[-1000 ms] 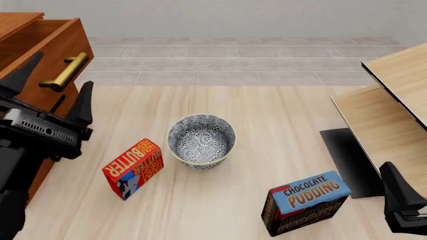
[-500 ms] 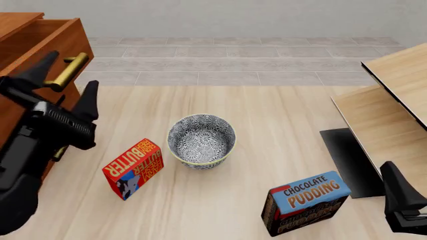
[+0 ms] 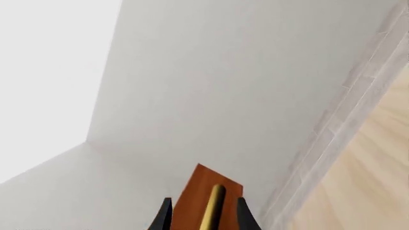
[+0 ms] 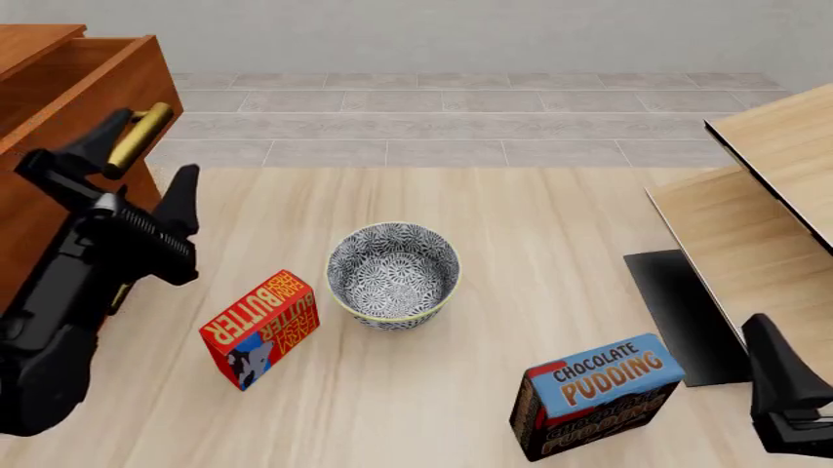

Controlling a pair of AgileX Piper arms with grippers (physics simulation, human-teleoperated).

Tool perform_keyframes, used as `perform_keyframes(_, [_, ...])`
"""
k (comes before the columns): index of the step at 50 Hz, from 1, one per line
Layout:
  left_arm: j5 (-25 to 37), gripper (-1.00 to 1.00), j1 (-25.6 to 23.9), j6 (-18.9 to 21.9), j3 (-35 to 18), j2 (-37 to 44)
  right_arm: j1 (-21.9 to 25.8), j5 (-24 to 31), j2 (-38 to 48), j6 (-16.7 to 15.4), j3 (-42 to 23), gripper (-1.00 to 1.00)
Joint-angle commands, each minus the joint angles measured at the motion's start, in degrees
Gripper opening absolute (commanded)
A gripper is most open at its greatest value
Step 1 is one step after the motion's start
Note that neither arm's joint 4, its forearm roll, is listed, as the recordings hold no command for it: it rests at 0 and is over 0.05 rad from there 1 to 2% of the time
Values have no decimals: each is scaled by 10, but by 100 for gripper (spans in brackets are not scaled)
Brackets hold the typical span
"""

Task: Close the top drawer of the cabinet.

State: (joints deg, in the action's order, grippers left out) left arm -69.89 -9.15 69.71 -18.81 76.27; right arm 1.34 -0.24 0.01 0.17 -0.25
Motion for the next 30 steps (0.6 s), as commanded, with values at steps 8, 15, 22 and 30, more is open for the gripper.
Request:
perform_keyframes(8, [0, 100, 14, 9, -6, 22, -8, -3, 0, 6, -2, 100])
perform_keyframes(15, [0, 100, 20, 22, -10, 29, -5, 5, 0, 5, -13, 100])
perform_keyframes(22, [0, 100, 24, 28, -12, 29, -5, 5, 0, 5, -18, 100])
perform_keyframes(30, [0, 100, 33, 32, -18, 38, -6, 6, 0, 5, -19, 100])
